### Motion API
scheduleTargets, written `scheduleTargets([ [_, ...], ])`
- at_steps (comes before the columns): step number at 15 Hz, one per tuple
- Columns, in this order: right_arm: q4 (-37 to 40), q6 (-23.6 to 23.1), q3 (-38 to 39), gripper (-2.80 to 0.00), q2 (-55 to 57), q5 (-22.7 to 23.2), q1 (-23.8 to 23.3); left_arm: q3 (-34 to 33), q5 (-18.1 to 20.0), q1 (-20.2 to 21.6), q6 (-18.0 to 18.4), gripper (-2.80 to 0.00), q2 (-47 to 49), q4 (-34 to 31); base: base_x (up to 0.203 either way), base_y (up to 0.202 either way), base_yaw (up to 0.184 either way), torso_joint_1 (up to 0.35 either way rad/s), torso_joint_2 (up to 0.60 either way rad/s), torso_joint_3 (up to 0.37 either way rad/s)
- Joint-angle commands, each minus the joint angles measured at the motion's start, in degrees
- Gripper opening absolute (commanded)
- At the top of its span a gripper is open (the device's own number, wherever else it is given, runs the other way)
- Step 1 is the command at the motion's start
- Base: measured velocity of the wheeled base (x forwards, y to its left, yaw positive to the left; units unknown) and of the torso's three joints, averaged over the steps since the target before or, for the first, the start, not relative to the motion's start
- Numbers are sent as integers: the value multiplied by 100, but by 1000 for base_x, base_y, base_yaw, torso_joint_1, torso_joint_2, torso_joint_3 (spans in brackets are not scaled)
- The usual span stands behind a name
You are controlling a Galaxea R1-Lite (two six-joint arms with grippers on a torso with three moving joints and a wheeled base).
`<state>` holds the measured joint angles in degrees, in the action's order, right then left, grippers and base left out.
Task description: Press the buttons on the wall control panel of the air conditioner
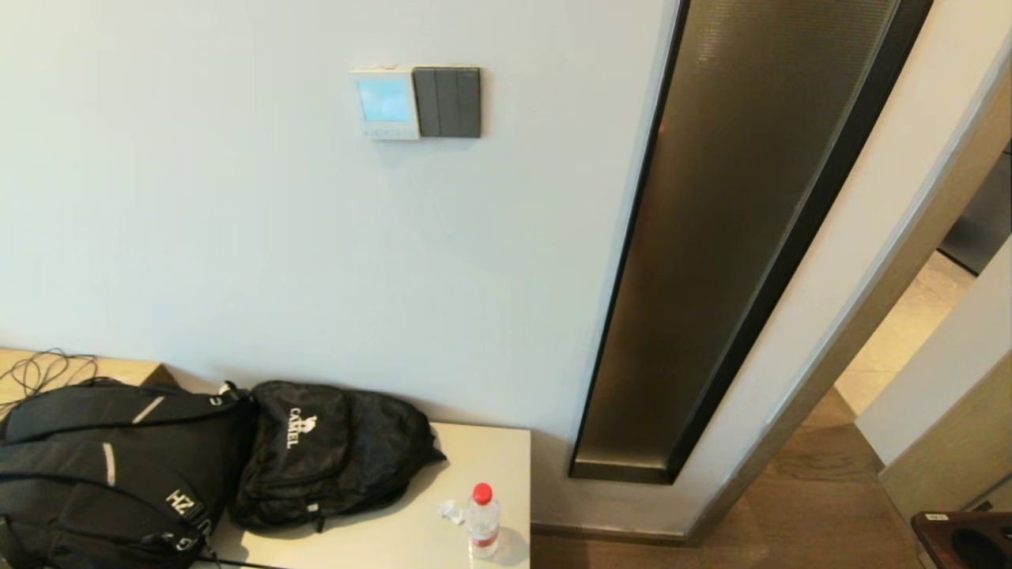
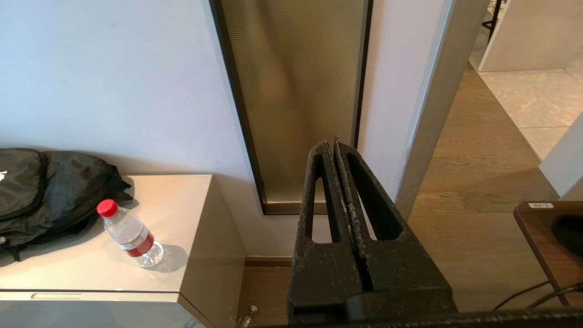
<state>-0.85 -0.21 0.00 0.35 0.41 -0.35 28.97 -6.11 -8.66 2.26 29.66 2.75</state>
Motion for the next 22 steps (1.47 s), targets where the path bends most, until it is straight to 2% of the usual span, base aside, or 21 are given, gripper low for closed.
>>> scheduleTargets([
  [1,-3,3,9,-280,0,2,0,-500,-261,208,8,-280,-1015,-706,0,0,0,0,0,0],
  [2,-3,3,9,-280,3,2,0,-700,-288,453,10,-280,-1146,-761,0,0,0,0,0,0],
  [4,-3,3,9,-280,1,2,0,-1037,-284,669,12,-280,-1451,-789,0,0,0,0,0,0],
  [7,6,12,9,-280,6,20,0,-1484,-248,705,12,-280,-1717,-786,0,0,0,0,0,0],
  [10,24,12,9,-280,0,20,0,-1901,102,817,12,-280,-2184,-784,0,0,0,0,0,0],
  [13,24,12,9,-280,1,20,0,-2370,211,838,12,-280,-2670,-809,0,0,0,0,0,0],
  [18,24,12,9,-280,9,20,0,-2659,498,837,-30,-280,-2966,-824,0,0,0,0,0,0],
  [22,24,12,9,-280,9,20,0,-2712,531,831,-6,-280,-2975,-705,0,0,0,0,0,0],
])
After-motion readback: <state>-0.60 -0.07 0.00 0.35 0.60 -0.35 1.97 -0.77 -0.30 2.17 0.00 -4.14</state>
